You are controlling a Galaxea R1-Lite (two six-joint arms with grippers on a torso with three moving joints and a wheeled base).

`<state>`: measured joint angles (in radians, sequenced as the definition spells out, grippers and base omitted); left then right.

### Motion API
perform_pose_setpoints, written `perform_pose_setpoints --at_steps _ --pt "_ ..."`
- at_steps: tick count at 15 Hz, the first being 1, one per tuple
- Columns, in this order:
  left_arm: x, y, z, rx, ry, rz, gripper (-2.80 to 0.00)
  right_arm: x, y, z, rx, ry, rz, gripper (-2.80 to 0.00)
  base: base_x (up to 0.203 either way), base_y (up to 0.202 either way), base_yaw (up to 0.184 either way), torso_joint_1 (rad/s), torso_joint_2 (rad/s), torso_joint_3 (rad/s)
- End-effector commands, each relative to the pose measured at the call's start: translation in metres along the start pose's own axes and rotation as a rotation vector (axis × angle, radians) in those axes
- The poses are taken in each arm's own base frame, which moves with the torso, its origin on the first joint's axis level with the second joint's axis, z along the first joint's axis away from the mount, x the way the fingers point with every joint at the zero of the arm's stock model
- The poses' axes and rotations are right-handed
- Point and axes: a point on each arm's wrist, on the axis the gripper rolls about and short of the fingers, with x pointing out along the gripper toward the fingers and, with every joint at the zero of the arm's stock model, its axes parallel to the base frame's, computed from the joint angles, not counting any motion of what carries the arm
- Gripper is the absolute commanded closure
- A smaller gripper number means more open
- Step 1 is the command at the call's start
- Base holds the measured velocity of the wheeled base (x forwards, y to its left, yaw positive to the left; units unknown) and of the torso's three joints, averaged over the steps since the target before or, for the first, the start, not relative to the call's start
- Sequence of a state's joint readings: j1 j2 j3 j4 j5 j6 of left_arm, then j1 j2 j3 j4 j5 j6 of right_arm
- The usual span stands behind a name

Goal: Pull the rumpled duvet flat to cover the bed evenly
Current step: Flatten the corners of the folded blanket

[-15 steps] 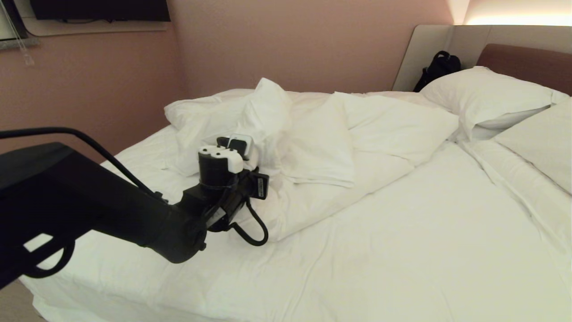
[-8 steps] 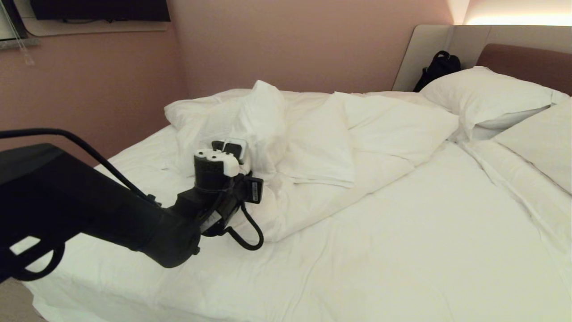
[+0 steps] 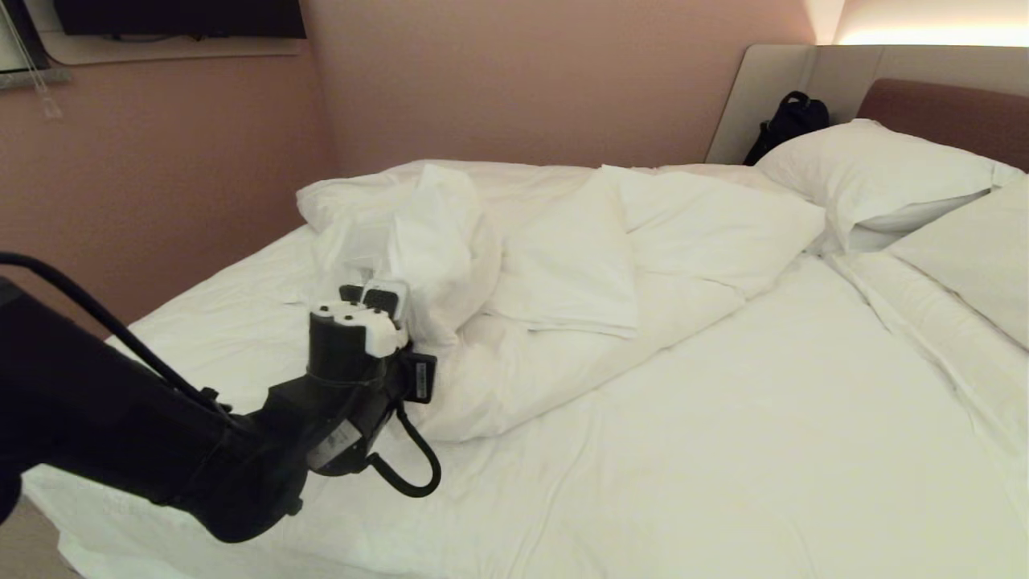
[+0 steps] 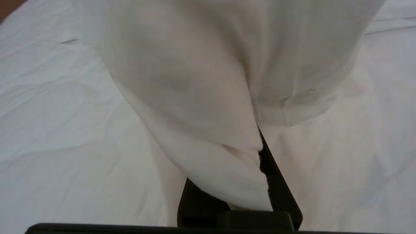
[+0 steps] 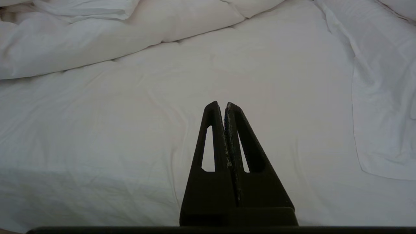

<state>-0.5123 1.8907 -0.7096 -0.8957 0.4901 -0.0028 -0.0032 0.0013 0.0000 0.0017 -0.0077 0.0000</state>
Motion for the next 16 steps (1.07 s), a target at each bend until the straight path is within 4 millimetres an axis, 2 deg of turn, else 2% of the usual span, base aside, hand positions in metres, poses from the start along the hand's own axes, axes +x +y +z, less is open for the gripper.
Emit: perform_pose_setpoints --at_steps 1,6,12,16 --pt "-0.007 0.005 -0.001 0.000 0.002 0.026 0.00 0.000 0.000 0.000 0.000 0.000 0.000 0.00 0.000 0.000 0.000 0.000 0.00 0.000" --pt "-0.013 0.006 -0.022 -0.042 0.106 0.048 0.00 0.000 0.000 0.000 -0.001 0.000 0.000 0.00 0.000 0.000 0.000 0.000 0.00 0.000" --pt "-0.016 0.020 -0.014 -0.132 0.184 0.186 0.00 0.000 0.000 0.000 -0.001 0.000 0.000 0.00 0.000 0.000 0.000 0.000 0.00 0.000" --pt "-0.016 0.021 -0.027 -0.105 0.248 0.230 0.00 0.000 0.000 0.000 -0.002 0.000 0.000 0.00 0.000 0.000 0.000 0.000 0.00 0.000"
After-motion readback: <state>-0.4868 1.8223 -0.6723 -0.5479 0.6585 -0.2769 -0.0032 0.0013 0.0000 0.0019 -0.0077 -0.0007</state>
